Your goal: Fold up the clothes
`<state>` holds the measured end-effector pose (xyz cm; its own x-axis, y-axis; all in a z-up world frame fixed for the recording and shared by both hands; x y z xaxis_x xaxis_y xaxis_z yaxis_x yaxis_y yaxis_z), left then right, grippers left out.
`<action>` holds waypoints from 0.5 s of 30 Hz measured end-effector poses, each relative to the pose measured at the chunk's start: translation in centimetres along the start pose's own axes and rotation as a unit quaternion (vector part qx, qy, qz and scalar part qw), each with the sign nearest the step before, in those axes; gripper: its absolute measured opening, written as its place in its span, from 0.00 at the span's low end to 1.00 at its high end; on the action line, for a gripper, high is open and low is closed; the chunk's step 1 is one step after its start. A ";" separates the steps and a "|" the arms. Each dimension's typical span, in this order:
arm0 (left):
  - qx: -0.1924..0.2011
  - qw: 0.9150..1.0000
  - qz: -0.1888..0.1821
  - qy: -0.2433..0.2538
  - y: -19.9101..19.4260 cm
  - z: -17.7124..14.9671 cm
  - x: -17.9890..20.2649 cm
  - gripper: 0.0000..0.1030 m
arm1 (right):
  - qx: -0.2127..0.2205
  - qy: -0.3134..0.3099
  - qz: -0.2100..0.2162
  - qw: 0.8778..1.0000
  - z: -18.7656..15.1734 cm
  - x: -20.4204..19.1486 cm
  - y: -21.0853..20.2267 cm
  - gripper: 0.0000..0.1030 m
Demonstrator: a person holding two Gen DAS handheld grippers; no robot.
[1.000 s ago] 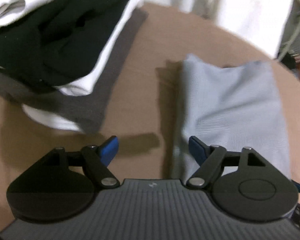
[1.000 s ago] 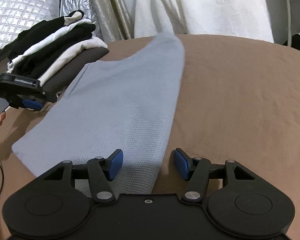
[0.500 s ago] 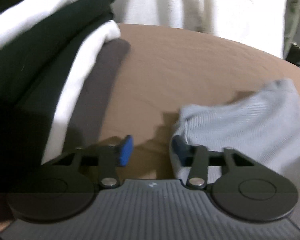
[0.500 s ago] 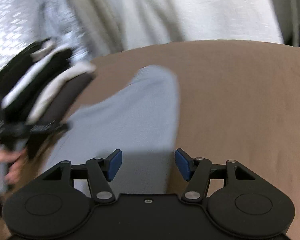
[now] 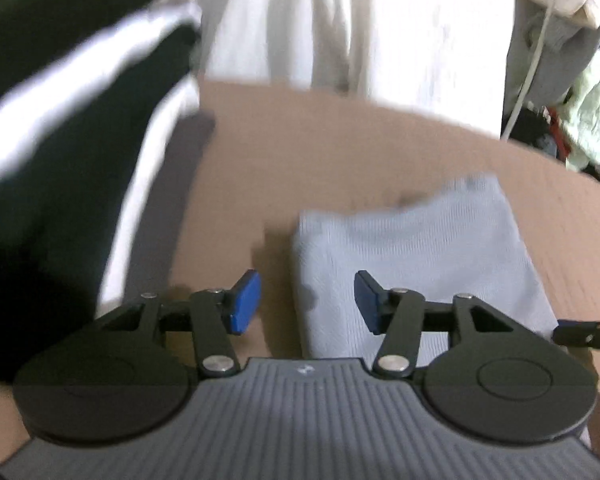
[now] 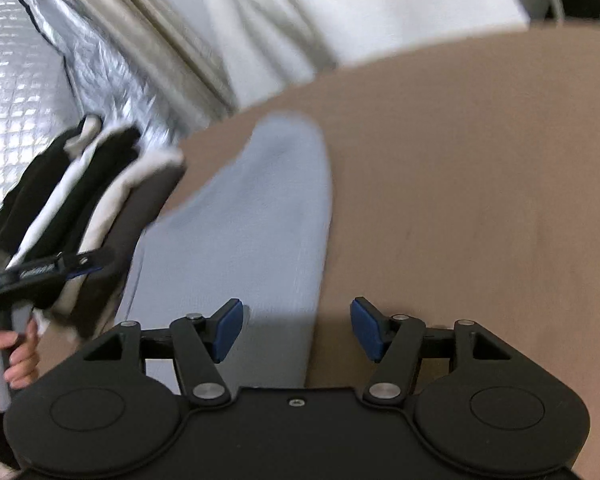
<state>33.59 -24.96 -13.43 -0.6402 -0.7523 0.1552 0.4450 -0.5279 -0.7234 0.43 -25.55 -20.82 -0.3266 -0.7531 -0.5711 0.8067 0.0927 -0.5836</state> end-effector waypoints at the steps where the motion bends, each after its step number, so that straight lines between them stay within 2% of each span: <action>1: -0.025 1.000 -0.010 -0.010 0.0 -1.2 -0.2 0.50 | -0.004 0.012 0.007 1.000 -0.9 0.0 0.0 0.64; 4: -0.093 0.995 -0.032 -0.028 -0.6 -5.7 -1.4 0.50 | -0.008 0.045 0.034 0.998 -3.8 -0.3 -1.2 0.64; 5: -0.105 0.994 -0.036 -0.025 -1.0 -6.8 -1.9 0.55 | -0.016 0.056 0.044 0.997 -4.8 -0.5 -1.7 0.64; 7: -0.120 0.992 -0.040 0.014 -2.1 -8.1 -2.6 0.62 | -0.035 0.077 0.064 0.994 -6.6 -0.7 -2.6 0.64; 9: -0.116 0.992 -0.016 0.047 -3.8 -8.0 -3.1 0.68 | -0.054 0.094 0.082 0.991 -8.3 -1.0 -3.5 0.64; 12: -0.091 0.992 0.027 0.078 -6.5 -7.6 -3.4 0.68 | -0.091 0.112 0.105 0.984 -10.8 -1.8 -4.9 0.64; 14: -0.067 0.994 0.020 0.086 -8.6 -8.6 -2.7 0.68 | -0.103 0.128 0.117 0.979 -12.0 -2.0 -5.2 0.64; 15: -0.053 0.994 0.004 0.094 -9.4 -9.0 -1.7 0.68 | -0.106 0.133 0.124 0.978 -12.4 -2.1 -5.1 0.64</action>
<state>24.88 -15.16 -12.97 -0.7469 -0.6643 0.0279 0.3883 -0.4699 -0.7927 -9.08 -16.40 -23.83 -0.2735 -0.4963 -0.8239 0.7670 0.4044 -0.4982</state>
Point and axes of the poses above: each gripper's, at about its wrist camera, not at the fingertips, and y roughly the way its jaws point, x to its right, z to its top, the point moved 4 cm from there along y, roughly the way its jaws point, and after that the axes turned 2 degrees about z, right-handed, at the moved point
